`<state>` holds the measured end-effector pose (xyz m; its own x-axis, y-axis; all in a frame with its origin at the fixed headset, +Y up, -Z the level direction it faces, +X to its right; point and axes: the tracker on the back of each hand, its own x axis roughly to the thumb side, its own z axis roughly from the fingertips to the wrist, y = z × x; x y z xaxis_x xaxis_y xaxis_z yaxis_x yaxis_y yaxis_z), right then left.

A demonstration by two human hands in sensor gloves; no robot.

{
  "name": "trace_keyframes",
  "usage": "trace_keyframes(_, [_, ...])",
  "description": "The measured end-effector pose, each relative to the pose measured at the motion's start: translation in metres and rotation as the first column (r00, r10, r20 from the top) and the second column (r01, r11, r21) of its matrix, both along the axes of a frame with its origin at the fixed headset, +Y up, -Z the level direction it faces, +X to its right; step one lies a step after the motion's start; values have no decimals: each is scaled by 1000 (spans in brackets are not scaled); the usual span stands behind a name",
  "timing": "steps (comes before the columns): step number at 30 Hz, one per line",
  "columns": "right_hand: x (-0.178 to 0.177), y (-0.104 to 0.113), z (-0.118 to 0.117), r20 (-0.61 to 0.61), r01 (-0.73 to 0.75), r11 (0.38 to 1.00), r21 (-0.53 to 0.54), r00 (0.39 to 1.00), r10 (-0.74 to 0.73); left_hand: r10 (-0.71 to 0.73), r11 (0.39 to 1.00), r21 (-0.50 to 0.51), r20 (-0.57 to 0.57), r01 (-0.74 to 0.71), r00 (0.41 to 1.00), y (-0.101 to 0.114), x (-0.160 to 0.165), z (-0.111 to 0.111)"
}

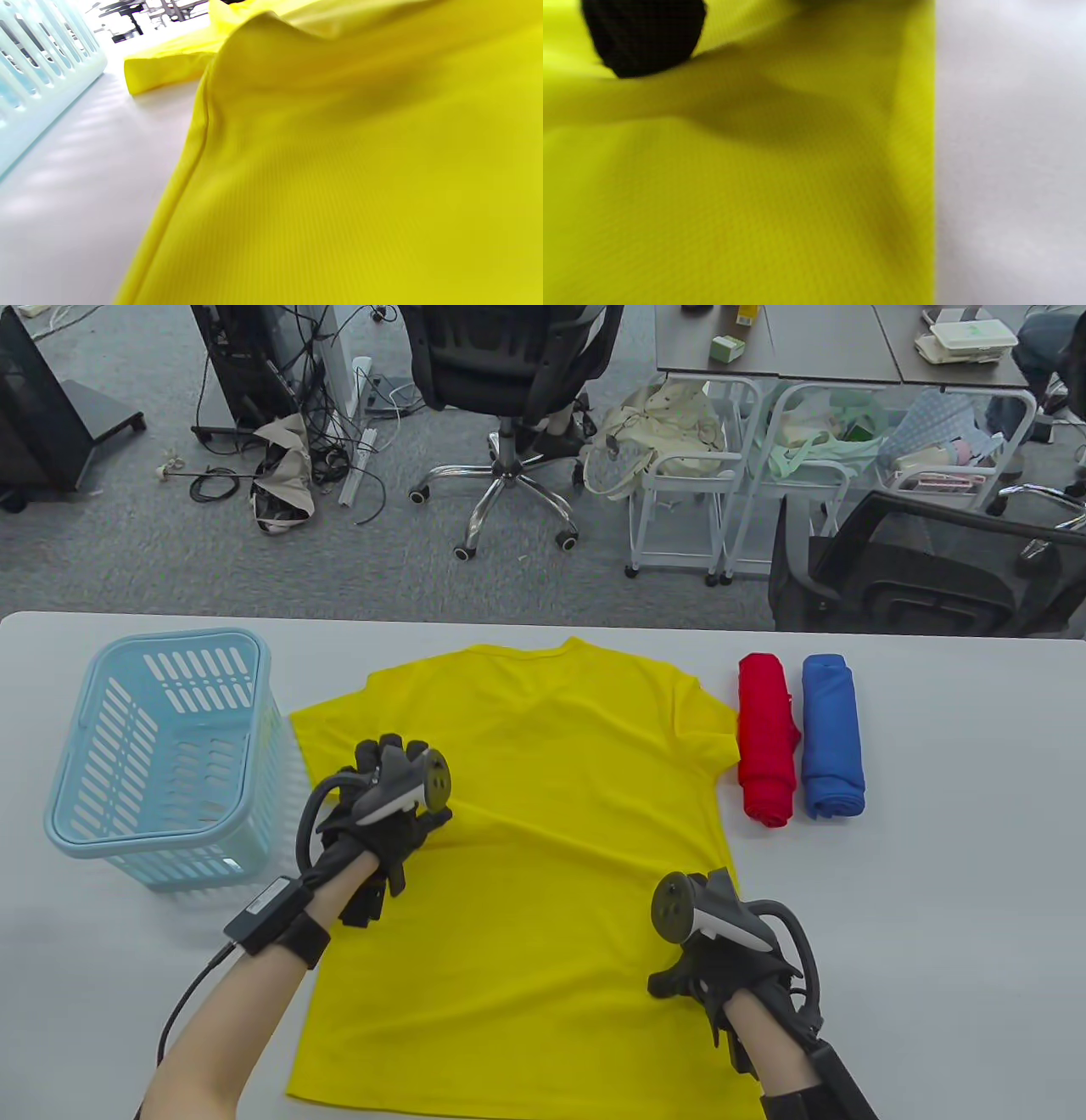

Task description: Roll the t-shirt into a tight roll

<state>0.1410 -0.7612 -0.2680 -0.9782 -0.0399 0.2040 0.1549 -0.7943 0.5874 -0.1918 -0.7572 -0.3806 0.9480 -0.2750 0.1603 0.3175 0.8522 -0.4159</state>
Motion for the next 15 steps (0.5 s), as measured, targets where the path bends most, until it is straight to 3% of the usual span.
trace_keyframes(3, [-2, 10, -1, -5, 11, 998, 61, 1000, -10, -90, 993, -71, 35, 92, 995, -21, -8, 30])
trace_keyframes(5, [0, 14, -7, 26, 33, 996, 86, 999, -35, -66, 993, -96, 7, 67, 998, -27, -19, 46])
trace_keyframes(7, [1, 12, -12, 44, 36, 996, 86, 998, -40, -3, 987, -159, -19, 0, 1000, -26, -28, 58])
trace_keyframes(9, [0, 7, -18, 44, 49, 997, 52, 998, -51, -35, 981, -192, -3, 34, 999, -19, -30, 67])
trace_keyframes(12, [-5, 3, -31, 39, 70, 997, 20, 997, -70, -84, 987, -133, 18, 86, 996, -8, -28, 65])
trace_keyframes(15, [-12, 0, -52, 44, 45, 999, 13, 998, -45, 4, 990, -139, -39, -9, 999, -9, -23, 46])
